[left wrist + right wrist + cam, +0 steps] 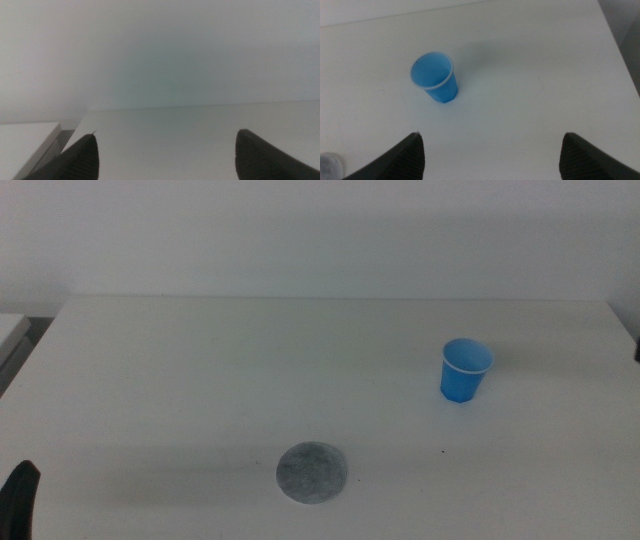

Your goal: Place an empty cup on a cup mat.

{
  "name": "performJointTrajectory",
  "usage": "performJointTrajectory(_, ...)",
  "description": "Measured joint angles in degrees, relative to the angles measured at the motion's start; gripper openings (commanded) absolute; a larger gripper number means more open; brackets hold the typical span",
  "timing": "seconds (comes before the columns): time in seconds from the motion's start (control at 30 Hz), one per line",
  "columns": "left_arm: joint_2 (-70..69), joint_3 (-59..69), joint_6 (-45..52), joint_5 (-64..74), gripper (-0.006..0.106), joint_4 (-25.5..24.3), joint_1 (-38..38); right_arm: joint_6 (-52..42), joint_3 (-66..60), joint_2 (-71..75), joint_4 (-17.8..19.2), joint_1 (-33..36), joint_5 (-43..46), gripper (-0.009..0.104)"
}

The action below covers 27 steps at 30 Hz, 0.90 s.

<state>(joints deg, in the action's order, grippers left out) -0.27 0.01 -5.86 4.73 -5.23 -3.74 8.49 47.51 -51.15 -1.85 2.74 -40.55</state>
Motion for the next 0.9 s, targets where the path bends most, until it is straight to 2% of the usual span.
performJointTrajectory(0.53, 0.0, 0.0, 0.0, 0.0, 0.094, 0.0, 0.0, 5.6, 28.6, -30.8, -0.2, 4.0, -8.3, 0.082)
performJointTrajectory(0.9, 0.0, 0.0, 0.0, 0.0, 0.094, 0.0, 0.0, 6.6, 35.5, -47.4, -0.6, 5.3, -8.0, 0.08)
